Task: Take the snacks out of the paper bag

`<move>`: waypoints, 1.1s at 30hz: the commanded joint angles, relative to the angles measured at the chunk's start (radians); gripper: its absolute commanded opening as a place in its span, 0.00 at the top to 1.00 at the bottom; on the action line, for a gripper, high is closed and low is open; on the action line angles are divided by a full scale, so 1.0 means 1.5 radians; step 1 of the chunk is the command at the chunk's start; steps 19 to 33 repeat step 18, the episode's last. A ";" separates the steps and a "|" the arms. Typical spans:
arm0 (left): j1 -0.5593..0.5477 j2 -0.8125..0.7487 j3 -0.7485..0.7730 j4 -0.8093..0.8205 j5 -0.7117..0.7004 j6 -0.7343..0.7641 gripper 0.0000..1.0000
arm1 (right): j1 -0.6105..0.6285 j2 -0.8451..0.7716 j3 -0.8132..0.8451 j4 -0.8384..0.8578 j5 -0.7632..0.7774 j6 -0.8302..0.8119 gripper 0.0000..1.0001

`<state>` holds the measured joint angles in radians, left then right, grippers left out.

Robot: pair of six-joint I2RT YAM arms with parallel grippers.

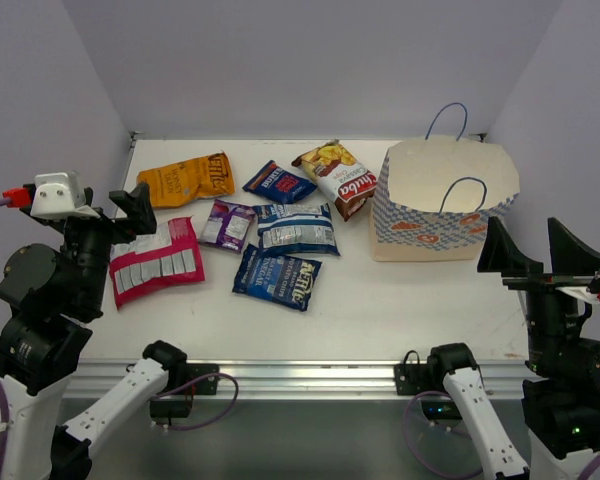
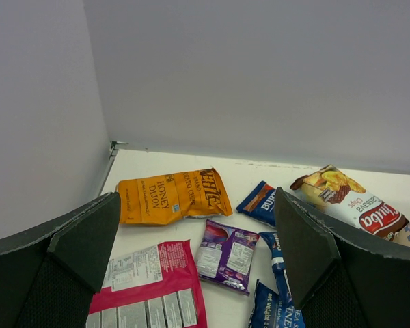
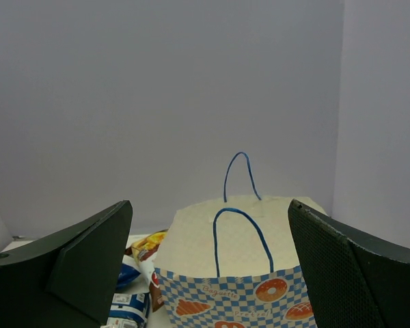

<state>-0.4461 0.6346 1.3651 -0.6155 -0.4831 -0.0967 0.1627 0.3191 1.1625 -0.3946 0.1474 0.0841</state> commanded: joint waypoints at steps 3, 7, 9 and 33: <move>0.003 0.245 -0.043 0.051 0.041 -0.062 0.00 | 0.003 0.060 -0.015 -0.050 -0.054 0.085 0.01; 0.003 0.314 -0.031 0.084 0.069 -0.083 0.00 | 0.003 0.083 -0.016 -0.075 -0.070 0.102 0.01; 0.003 0.320 -0.038 0.100 0.087 -0.094 0.00 | 0.002 0.084 -0.019 -0.075 -0.072 0.115 0.01; 0.003 0.254 -0.088 0.138 0.073 -0.091 0.00 | 0.003 0.059 -0.039 -0.049 -0.043 0.112 0.01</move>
